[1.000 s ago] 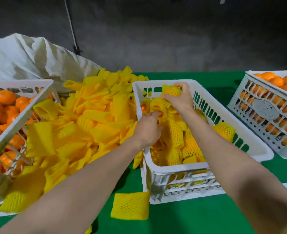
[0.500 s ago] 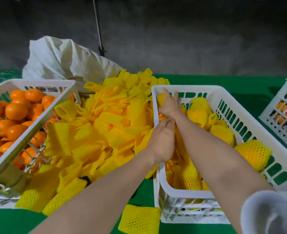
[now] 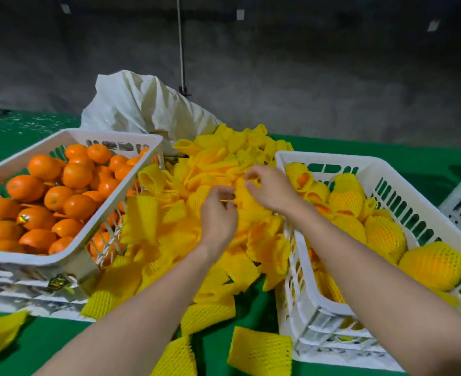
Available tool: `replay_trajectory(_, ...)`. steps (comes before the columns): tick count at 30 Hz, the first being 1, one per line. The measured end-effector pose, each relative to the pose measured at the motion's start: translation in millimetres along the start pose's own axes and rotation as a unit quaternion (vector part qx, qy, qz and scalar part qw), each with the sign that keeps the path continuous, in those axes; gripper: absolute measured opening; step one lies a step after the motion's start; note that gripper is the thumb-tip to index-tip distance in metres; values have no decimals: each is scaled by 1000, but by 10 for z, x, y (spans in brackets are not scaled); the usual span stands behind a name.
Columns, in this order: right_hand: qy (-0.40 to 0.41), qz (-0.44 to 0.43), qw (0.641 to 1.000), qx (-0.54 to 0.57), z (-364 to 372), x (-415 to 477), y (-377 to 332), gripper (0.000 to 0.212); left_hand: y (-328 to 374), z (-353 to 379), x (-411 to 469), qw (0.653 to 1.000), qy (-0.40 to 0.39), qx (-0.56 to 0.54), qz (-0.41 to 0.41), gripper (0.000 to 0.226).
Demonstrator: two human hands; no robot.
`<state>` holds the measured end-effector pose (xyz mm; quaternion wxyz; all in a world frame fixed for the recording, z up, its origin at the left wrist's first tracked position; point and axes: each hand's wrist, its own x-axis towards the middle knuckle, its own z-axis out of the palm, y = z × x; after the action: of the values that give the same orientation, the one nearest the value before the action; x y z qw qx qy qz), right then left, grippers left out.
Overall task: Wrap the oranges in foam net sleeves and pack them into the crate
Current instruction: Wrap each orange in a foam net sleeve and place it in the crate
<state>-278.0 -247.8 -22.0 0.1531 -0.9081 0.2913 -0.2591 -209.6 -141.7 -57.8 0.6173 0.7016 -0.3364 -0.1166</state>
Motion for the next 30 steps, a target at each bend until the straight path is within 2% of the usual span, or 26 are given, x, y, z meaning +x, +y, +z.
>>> replay_trajectory(2,-207,-27,973,-96,351,-7,-204,34,-76,-364,116,1000,24,1,-15,27)
replay_trajectory(4,-361,5,910,-205,745,-66,-312,46,-163,-701,166,999,32,6,-24,25)
replay_trajectory(6,-417,33,866,-275,1051,-146,-314,51,-252,-1011,188,999,30,10,-30,23)
replay_trajectory(7,-415,44,861,-291,1147,-179,-295,52,-290,-1155,196,999,26,10,-32,25)
replay_trajectory(9,-351,50,885,-302,1226,-210,-277,48,-352,-1408,197,999,14,13,-34,31)
replay_trajectory(12,-134,27,949,-283,1123,-130,-405,29,-425,-1651,202,1000,-13,14,-25,31)
replay_trajectory(14,-14,35,986,-162,960,-58,-639,22,-441,-1715,202,998,-50,33,-8,23)
replay_trajectory(16,51,26,998,-7,771,-11,-908,24,-426,-1742,230,995,-86,53,14,22)
replay_trajectory(19,41,-21,984,173,545,18,-1289,31,-344,-1813,358,986,-140,82,27,56)
replay_trajectory(21,21,-23,974,224,501,22,-1464,30,-284,-1917,446,978,-186,91,1,55)
replay_trajectory(24,23,-6,976,218,559,23,-1604,27,-278,-2075,521,977,-207,59,-6,14)
replay_trajectory(27,74,-21,983,166,731,24,-1758,23,-343,-2234,589,984,-173,43,3,27)
replay_trajectory(30,129,-58,981,136,917,101,-1904,13,-348,-2443,672,979,-202,-16,-40,31)
